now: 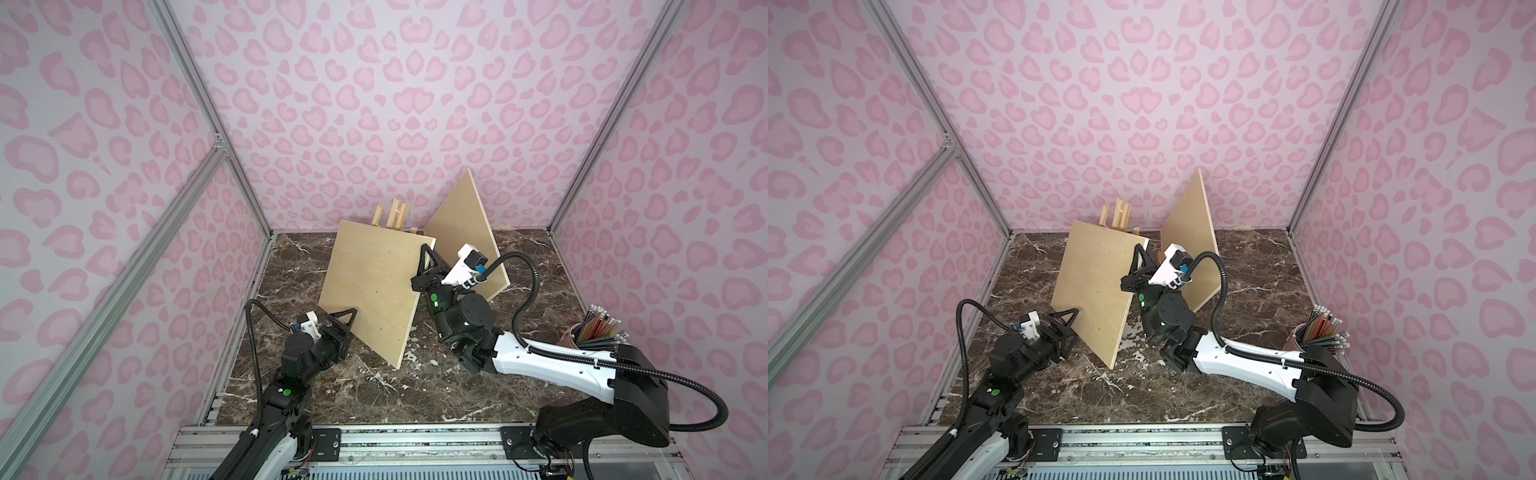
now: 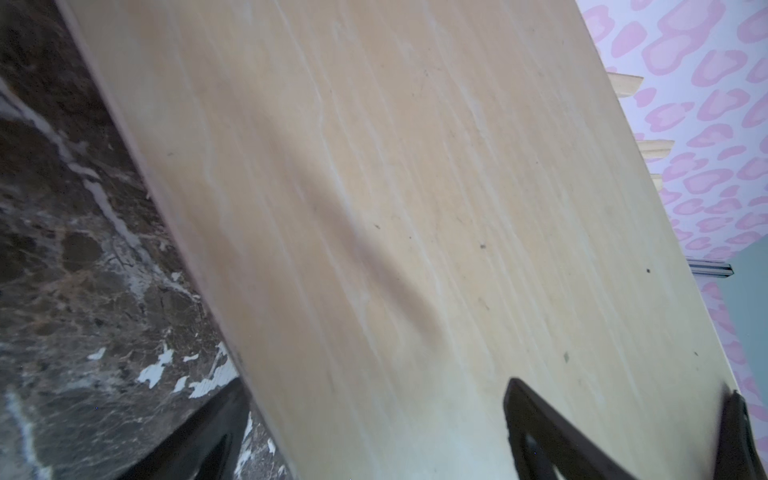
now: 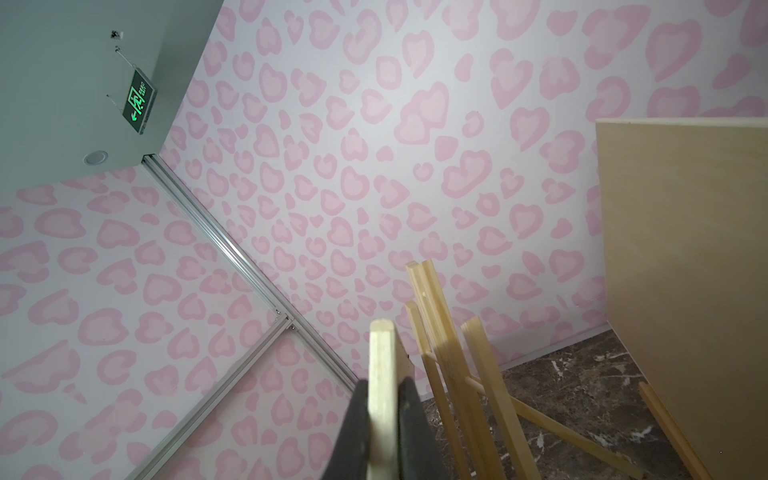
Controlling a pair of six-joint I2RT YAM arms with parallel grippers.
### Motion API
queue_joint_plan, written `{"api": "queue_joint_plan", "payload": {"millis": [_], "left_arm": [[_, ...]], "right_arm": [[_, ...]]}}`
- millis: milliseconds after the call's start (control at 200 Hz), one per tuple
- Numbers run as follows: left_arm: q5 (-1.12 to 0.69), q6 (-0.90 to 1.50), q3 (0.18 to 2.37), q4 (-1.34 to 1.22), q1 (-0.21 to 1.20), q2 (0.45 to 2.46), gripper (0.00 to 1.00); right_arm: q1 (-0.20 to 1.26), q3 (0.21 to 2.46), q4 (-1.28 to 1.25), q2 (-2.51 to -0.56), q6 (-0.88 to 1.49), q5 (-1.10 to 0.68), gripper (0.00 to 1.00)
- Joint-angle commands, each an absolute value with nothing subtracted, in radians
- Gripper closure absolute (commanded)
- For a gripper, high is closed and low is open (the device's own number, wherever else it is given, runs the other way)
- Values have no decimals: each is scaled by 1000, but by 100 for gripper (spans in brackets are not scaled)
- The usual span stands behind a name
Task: Disassemble the easel
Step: Place the easel at the corner of the board.
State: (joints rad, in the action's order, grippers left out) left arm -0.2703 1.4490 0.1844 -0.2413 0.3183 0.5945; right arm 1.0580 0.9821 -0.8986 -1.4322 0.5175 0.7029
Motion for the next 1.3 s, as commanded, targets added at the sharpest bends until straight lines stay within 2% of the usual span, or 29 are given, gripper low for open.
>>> {"api": "queue_joint_plan", "payload": {"millis": [0,405,710,815,1040,1245,1295], "left_arm": [[-258,1491,178,-274,334,579,3],[-212,1500,182,-295,352,576,3],[-156,1465,206,-273,350,517,0],[-157,1446,238,-270,349,523,3],[-146,1395,304,-188,338,499,14],[-157,1361,356,-104,316,472,44],[-158,1361,361,-95,309,466,49]], "right_arm": [[1062,1010,-1073,-1428,641,701,100],[1105,1023,-999,-1432,724,729,100],[1118,900,-887,-1297,872,730,100],[1120,854,-856,-1258,909,716,100],[1141,778,-780,-1181,953,697,100],[1147,675,-716,-1123,1050,680,100],[1148,652,-704,-1105,1066,672,100]]}}
